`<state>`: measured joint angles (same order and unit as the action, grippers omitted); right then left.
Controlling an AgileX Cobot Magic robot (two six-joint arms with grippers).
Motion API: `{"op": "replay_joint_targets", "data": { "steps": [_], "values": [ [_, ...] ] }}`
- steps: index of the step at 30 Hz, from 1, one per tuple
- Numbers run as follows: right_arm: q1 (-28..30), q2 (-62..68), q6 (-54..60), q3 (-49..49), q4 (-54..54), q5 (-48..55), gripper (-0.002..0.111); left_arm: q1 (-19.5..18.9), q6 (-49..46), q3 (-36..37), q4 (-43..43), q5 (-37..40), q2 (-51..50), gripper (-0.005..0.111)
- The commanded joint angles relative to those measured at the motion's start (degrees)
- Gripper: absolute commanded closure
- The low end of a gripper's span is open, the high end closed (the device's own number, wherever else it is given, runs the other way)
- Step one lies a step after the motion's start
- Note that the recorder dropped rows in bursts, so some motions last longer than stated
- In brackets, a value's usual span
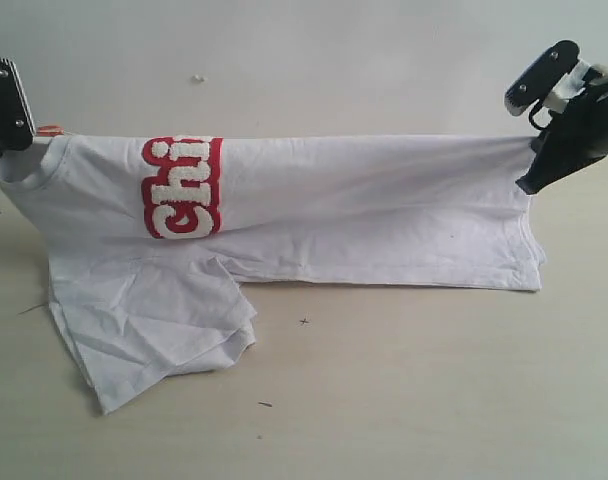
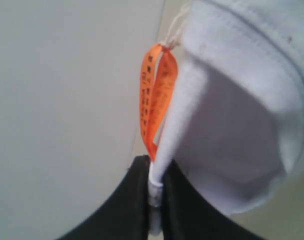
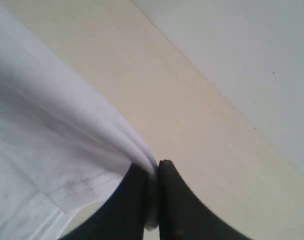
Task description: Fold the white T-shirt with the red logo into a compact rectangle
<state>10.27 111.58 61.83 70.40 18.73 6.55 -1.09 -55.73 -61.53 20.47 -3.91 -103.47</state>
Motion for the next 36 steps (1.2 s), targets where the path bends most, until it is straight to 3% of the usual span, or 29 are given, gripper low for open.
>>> {"op": "replay_joint_targets", "data": {
  "steps": [1,6,9,11,15,19,23,26,29,32,36],
  "values": [
    [0.4,4.2,0.0,0.5,0.6,-9.1,0.108,-1.3,0.9,0.0,-1.3,-9.2,-4.2,0.106],
    [0.4,7.7,-1.4,2.6,1.0,-9.5,0.098,-1.3,0.8,0.0,-1.3,-12.7,-8.1,0.085],
    [0.4,8.2,-5.0,4.5,1.0,-10.0,0.083,-1.3,0.8,0.0,-2.1,-15.4,-9.5,0.059],
    [0.4,8.2,-7.6,5.9,1.1,-11.6,0.074,-1.3,0.8,0.0,-6.2,-18.1,-9.7,0.05],
    [0.4,8.2,-10.8,9.1,4.4,-14.1,0.067,-1.3,0.7,0.0,-17.3,-21.8,-9.5,0.049],
    [0.4,8.2,-11.1,12.4,7.3,-13.8,0.067,-1.3,0.7,0.0,-21.3,-21.9,-9.3,0.049],
    [0.4,8.2,-12.6,14.3,10.6,-7.5,0.071,-1.3,4.2,0.0,-21.7,-19.6,-9.3,0.049],
    [0.4,8.2,-13.6,15.1,11.2,-0.7,0.084,-0.5,13.7,0.0,-21.7,-17.0,-8.9,0.054],
    [0.4,8.2,-14.0,15.2,11.2,6.2,0.107,0.5,26.2,0.0,-21.6,-12.5,-8.2,0.074],
    [0.4,8.2,-14.2,15.2,11.2,12.2,0.108,2.4,30.0,0.0,-20.5,-5.3,-7.7,0.104],
    [0.4,8.2,-17.1,15.2,11.2,18.8,0.108,5.8,29.6,0.0,-19.5,5.8,-7.6,0.107]
  ]
}}
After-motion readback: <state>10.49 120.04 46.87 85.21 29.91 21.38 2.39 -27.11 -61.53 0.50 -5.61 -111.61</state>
